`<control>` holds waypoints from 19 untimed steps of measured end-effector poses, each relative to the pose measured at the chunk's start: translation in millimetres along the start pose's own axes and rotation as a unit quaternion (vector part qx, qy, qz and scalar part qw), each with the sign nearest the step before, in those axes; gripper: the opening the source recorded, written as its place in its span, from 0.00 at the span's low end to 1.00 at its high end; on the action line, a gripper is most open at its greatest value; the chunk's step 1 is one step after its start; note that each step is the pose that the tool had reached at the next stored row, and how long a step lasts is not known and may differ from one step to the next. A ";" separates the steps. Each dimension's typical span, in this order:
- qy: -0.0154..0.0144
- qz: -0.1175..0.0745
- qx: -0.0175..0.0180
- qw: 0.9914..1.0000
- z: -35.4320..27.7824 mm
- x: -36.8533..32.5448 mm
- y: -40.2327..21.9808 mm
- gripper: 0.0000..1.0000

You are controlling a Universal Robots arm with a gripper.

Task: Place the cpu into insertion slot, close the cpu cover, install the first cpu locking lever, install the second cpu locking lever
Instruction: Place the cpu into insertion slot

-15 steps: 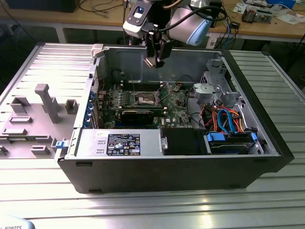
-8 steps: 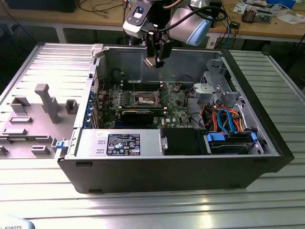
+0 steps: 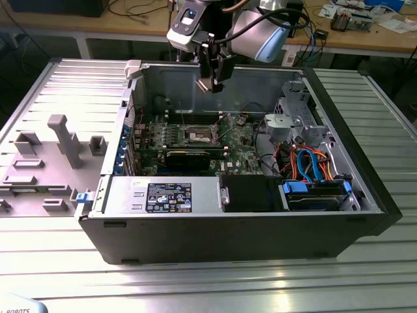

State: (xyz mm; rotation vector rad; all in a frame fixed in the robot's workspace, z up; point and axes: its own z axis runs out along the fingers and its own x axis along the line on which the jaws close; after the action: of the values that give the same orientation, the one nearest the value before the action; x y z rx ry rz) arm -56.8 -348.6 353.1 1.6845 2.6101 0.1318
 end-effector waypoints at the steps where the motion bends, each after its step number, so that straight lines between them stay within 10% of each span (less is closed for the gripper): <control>1: 0.000 0.001 0.000 1.000 0.0 0.1 -0.3 0.54; 19: -0.001 0.007 0.000 1.000 0.1 0.6 -1.5 0.54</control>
State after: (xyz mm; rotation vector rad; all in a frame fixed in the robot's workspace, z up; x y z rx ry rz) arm -58.3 -348.6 352.9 1.7036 2.5970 0.1312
